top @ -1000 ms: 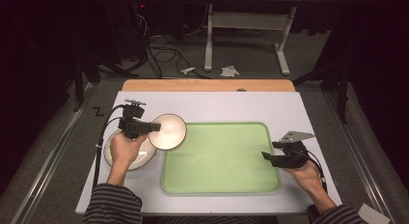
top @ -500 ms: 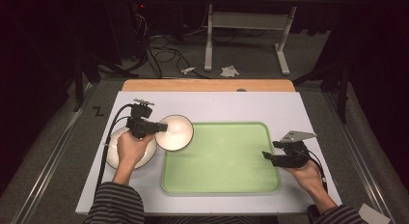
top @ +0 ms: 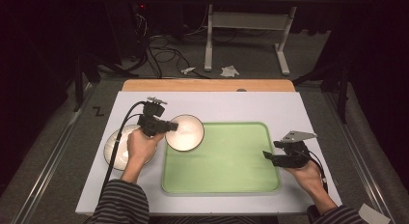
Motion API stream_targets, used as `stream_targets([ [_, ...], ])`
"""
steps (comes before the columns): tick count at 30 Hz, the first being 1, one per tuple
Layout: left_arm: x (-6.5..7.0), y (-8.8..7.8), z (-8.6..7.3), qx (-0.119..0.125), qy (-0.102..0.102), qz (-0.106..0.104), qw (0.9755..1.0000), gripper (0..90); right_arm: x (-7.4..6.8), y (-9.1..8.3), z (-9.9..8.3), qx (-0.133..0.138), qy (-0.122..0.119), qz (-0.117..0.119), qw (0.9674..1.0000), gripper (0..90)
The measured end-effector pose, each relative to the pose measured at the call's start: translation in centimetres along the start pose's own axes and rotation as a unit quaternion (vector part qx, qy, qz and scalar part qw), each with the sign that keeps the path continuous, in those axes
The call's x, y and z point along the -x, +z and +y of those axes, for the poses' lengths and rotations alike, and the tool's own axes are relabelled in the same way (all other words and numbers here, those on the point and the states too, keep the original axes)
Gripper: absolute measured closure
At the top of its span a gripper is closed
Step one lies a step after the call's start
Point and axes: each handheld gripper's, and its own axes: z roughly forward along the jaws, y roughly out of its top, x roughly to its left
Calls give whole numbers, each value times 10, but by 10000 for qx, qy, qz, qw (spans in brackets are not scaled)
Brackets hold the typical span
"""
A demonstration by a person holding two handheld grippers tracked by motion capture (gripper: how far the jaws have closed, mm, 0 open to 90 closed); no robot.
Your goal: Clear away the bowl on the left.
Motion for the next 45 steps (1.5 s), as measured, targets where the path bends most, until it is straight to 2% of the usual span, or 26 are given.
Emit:
stream_targets([
  [6, 10, 6, -5, -93, 144, -44, 9998, 826, 0, -3, -1, 42, 13, -62, 10000, 414],
  [12, 15, 10, -8, -150, 146, -147, 9997, 826, 0, -5, -2, 46, 33, -128, 9999, 414],
  [19, 11, 19, -9, -210, 169, -51, 9996, 826, -2, -10, -5, 28, 9, -255, 9997, 414],
  [24, 14, 27, -9, -246, 102, -145, 9995, 826, -2, -18, -9, 97, 10, -390, 9992, 414],
  [30, 23, 35, -11, -393, 243, -258, 9986, 826, -2, -27, -15, 213, 175, -441, 9986, 420],
  [32, 24, 39, -12, -385, 218, -268, 9987, 826, -2, -30, -18, 249, 204, -460, 9984, 422],
  [39, 29, 53, -14, -498, 258, -316, 9979, 826, -2, -38, -27, 200, 323, -573, 9976, 422],
  [45, 32, 65, -19, -607, 291, -338, 9972, 826, -3, -42, -33, 141, 304, -676, 9971, 422],
])
